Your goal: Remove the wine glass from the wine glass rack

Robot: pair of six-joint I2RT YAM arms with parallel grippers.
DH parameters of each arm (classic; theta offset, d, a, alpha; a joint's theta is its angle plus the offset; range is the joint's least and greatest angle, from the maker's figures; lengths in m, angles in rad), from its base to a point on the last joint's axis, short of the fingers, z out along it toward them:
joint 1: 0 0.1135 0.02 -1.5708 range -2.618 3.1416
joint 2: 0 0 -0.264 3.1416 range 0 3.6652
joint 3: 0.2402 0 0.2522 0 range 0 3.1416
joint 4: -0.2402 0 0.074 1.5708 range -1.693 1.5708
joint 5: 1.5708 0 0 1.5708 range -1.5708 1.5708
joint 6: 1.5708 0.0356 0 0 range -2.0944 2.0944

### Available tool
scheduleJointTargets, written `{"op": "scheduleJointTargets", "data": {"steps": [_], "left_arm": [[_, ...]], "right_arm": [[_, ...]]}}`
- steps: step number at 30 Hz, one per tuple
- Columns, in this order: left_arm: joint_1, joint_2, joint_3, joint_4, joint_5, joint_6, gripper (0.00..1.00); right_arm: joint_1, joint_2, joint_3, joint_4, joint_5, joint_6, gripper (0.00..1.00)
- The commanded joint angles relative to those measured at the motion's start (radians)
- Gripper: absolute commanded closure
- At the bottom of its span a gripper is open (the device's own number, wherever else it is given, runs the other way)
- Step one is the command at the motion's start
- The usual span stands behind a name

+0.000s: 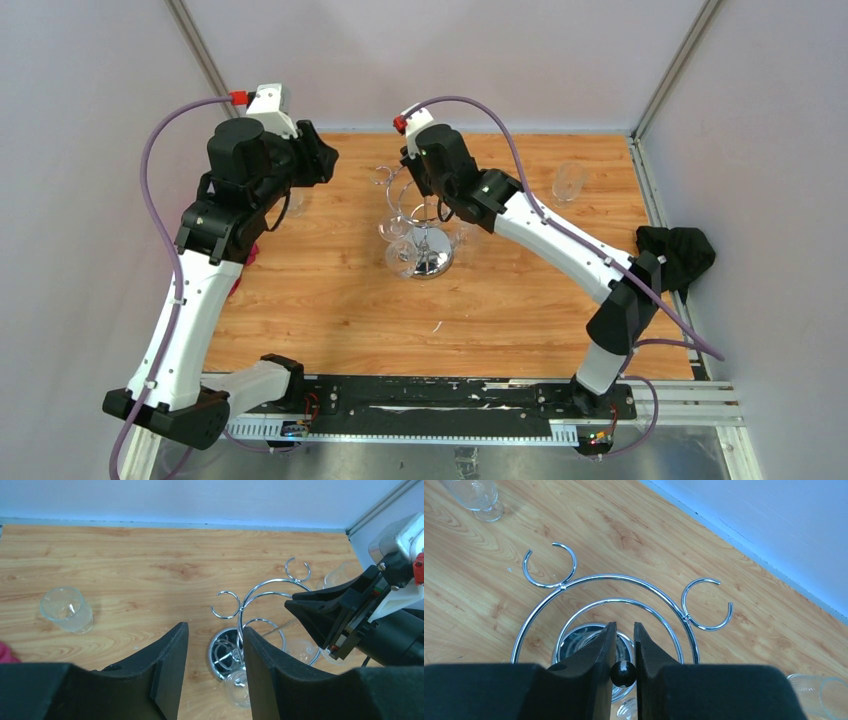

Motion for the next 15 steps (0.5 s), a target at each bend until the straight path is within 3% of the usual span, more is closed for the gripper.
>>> {"op": "scheduleJointTargets", "data": {"steps": [1, 6, 9, 15], "left_arm": [[-0.005, -0.025, -0.014, 0.022, 0.002, 0.014, 0.5], [-0.005, -0.033, -0.029, 0.024, 0.0, 0.014, 0.5], [-0.005, -0.038, -0.033, 0.025, 0.002, 0.014, 0.5], [-0.005, -0.045, -0.046, 0.027, 0.0, 0.011, 0.49]], "right_arm": [[-0.027, 0.027, 0.058, 0.003, 0.024, -0.054, 1.0], [-0.027, 0.029, 0.084, -0.044, 0.02, -0.036, 0.97], [-0.028, 0.01, 0.07, -0.045, 0.012, -0.031, 0.79], [-0.027, -0.039, 0.051, -0.049, -0.001, -0.009, 0.54]]}}
